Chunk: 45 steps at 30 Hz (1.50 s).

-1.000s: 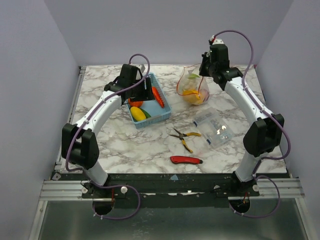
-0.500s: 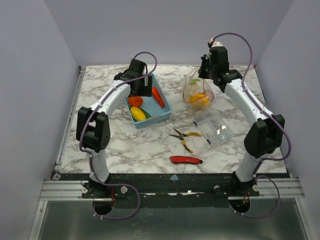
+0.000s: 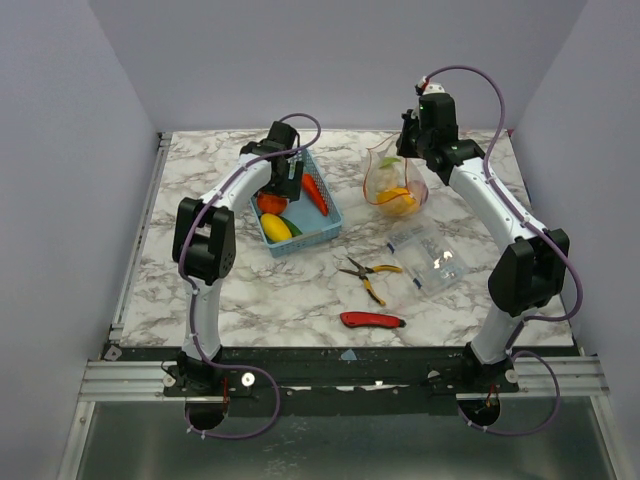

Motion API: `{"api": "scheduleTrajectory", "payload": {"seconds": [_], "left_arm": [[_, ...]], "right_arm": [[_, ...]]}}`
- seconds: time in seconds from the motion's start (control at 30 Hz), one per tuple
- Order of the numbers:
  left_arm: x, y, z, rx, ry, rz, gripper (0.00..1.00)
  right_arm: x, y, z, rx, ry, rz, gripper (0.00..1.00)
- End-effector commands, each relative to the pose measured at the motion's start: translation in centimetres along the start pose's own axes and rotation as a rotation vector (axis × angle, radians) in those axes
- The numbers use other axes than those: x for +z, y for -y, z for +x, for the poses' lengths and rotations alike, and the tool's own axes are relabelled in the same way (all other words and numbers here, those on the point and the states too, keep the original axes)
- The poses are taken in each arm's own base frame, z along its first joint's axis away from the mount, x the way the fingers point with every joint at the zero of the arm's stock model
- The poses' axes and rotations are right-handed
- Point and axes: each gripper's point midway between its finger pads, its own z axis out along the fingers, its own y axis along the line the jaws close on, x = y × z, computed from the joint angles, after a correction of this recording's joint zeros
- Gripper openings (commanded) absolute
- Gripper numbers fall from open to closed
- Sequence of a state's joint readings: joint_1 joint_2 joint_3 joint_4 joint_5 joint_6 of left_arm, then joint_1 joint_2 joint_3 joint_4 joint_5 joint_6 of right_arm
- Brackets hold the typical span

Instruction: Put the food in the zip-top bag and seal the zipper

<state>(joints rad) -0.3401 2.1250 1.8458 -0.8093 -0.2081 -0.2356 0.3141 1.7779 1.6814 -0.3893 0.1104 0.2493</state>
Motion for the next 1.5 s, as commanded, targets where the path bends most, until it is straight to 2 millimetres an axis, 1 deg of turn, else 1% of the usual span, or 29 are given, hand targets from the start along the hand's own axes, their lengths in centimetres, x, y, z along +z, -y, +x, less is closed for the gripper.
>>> {"api": "scheduleTrajectory", "payload": {"seconds": [0.0, 0.07, 0.17, 0.23, 0.27, 0.33, 0.37, 0.4, 0.53, 0.67, 0.77, 0.83, 0.87, 0.9, 0.93, 0.97, 1.0, 1.03, 1.07, 1.13, 1.27, 1.33, 1.4, 1.43, 1.47], "left_arm": [[0.5, -1.5, 0.4, 0.040, -0.032, -0.075, 0.99], [0.5, -1.7, 0.5, 0.050, -0.031, -0.084, 0.98], [0.4, -1.9, 0.2, 0.065, -0.027, -0.091, 0.88], [0.5, -1.7, 0.3, 0.072, -0.034, -0.082, 0.78], [0.4, -1.7, 0.3, 0.071, -0.038, -0.079, 0.70], [0.0, -1.4, 0.1, 0.064, -0.030, -0.064, 0.58], [-0.2, -1.3, 0.1, 0.064, -0.026, -0.057, 0.53], [-0.7, -1.3, -0.2, 0.060, -0.015, -0.050, 0.49], [-3.2, -1.3, -1.2, 0.055, 0.031, -0.031, 0.45], [-7.0, -0.7, -2.5, 0.031, 0.109, 0.031, 0.40], [-10.6, 0.6, -3.5, -0.003, 0.179, 0.138, 0.40], [-12.8, 1.7, -3.8, -0.033, 0.217, 0.228, 0.40], [-14.0, 2.6, -3.8, -0.052, 0.234, 0.293, 0.41], [-14.9, 3.7, -3.5, -0.062, 0.244, 0.366, 0.40], [-16.6, 4.9, -3.7, -0.088, 0.279, 0.457, 0.40], [-17.3, 6.0, -3.3, -0.107, 0.291, 0.538, 0.40], [-19.3, 7.3, -3.6, -0.124, 0.341, 0.642, 0.40], [-20.3, 8.5, -3.5, -0.127, 0.375, 0.726, 0.40], [-21.6, 9.3, -3.6, -0.147, 0.405, 0.784, 0.40], [-23.2, 11.1, -3.5, -0.150, 0.461, 0.874, 0.41], [-25.2, 15.1, -3.7, -0.072, 0.525, 0.937, 0.42], [-25.7, 16.8, -4.2, -0.031, 0.556, 0.947, 0.43], [-25.4, 18.0, -5.0, -0.012, 0.575, 0.937, 0.44], [-24.8, 18.6, -5.2, -0.017, 0.563, 0.930, 0.46], [-24.7, 19.0, -5.7, -0.025, 0.554, 0.937, 0.46]], "right_arm": [[-1.1, -0.7, -2.1, 0.008, 0.066, -0.037, 0.01], [-1.0, -0.8, -2.0, 0.009, 0.062, -0.042, 0.01], [-1.1, -0.8, -2.2, 0.009, 0.064, -0.045, 0.01], [-1.2, -0.8, -2.1, 0.010, 0.062, -0.045, 0.00], [-1.2, -0.8, -2.1, 0.009, 0.065, -0.044, 0.01], [-1.3, -0.7, -2.1, 0.010, 0.065, -0.042, 0.01], [-1.3, -0.7, -2.1, 0.011, 0.066, -0.042, 0.01], [-1.4, -0.7, -2.1, 0.011, 0.066, -0.043, 0.01], [-1.3, -0.8, -2.1, 0.012, 0.065, -0.045, 0.01], [-1.3, -0.9, -2.1, 0.011, 0.066, -0.047, 0.01], [-1.3, -0.9, -2.1, 0.012, 0.065, -0.049, 0.01], [-1.3, -0.9, -2.0, 0.012, 0.063, -0.051, 0.01], [-1.3, -0.9, -2.0, 0.012, 0.064, -0.052, 0.01], [-1.3, -0.9, -2.0, 0.014, 0.063, -0.052, 0.01], [-1.3, -0.9, -2.0, 0.014, 0.064, -0.053, 0.01], [-1.3, -1.0, -2.0, 0.015, 0.064, -0.057, 0.01], [-1.3, -1.0, -2.0, 0.016, 0.065, -0.058, 0.00], [-1.3, -1.1, -2.0, 0.018, 0.066, -0.059, 0.01], [-1.3, -1.1, -2.0, 0.018, 0.065, -0.062, 0.01], [-1.3, -1.2, -2.1, 0.022, 0.065, -0.070, 0.01], [-1.4, -1.8, -2.0, 0.030, 0.061, -0.097, 0.01], [-1.6, -1.8, -2.1, 0.032, 0.063, -0.100, 0.01], [-1.9, -1.8, -2.3, 0.032, 0.068, -0.100, 0.00], [-2.0, -1.8, -2.4, 0.032, 0.072, -0.099, 0.01], [-2.0, -1.7, -2.3, 0.033, 0.069, -0.097, 0.01]]}}
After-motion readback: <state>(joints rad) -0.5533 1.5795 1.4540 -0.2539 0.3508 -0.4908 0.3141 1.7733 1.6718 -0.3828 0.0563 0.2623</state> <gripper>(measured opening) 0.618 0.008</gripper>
